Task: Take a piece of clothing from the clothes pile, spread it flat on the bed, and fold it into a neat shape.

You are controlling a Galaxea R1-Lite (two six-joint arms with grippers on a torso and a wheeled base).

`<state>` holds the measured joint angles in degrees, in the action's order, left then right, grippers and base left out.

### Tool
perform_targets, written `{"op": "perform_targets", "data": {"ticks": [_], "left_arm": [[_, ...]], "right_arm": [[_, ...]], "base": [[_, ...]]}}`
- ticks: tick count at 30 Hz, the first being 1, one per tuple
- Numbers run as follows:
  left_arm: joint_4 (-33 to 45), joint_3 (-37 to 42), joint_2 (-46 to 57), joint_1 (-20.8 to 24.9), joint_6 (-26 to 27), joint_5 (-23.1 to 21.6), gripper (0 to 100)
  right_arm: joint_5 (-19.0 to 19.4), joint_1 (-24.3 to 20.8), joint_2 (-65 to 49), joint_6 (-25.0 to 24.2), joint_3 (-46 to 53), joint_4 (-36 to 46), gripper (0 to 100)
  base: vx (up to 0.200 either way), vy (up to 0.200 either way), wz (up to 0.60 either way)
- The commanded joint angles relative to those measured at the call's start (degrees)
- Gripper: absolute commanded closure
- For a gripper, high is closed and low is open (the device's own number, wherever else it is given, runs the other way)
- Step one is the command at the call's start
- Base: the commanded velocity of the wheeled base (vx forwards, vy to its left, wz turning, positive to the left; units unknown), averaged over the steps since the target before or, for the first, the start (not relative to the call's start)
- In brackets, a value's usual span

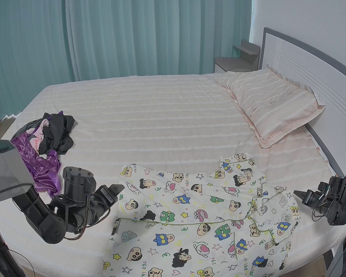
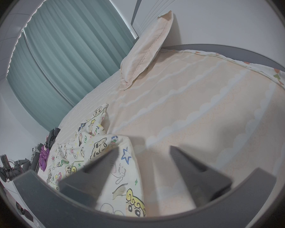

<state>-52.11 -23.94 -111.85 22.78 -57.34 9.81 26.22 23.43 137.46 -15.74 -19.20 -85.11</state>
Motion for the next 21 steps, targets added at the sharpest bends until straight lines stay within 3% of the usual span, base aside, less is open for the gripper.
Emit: {"op": "perform_targets", "data": {"ticks": [1,11,13,15,17,21], "left_arm": [[-0.18,0.83,-0.39,0.68,-0.05,-0.15,0],[-0.44,3.11,-0.04,5.6,-0.49,-0.23,0],[-0.36,3.38,-0.39,6.48,-1.19,-0.15,0],[-0.36,3.38,-0.39,6.57,-1.72,-0.15,0],[-0.27,3.64,-0.56,7.27,-2.68,-0.23,0],[-0.09,3.73,-1.62,7.63,-2.86,-0.32,0]], "right_arm": [[-0.12,0.92,-1.49,0.01,-0.22,-0.05,0],[-1.17,0.3,-11.78,-1.66,6.72,0.56,0],[-1.09,-1.19,-14.15,-7.2,11.2,-0.75,0],[-1.09,-1.9,-15.03,-10.1,12.87,-1.37,0],[-1.09,-4.45,-16.0,-16.08,16.65,-4.01,0],[-0.73,-6.99,-16.08,-18.28,19.2,-4.71,0]], "base": [[0.0,0.0,0.0],[0.0,0.0,0.0],[0.0,0.0,0.0],[-0.2,0.0,0.0],[-0.2,0.0,0.0],[-0.2,0.0,0.0]]}}
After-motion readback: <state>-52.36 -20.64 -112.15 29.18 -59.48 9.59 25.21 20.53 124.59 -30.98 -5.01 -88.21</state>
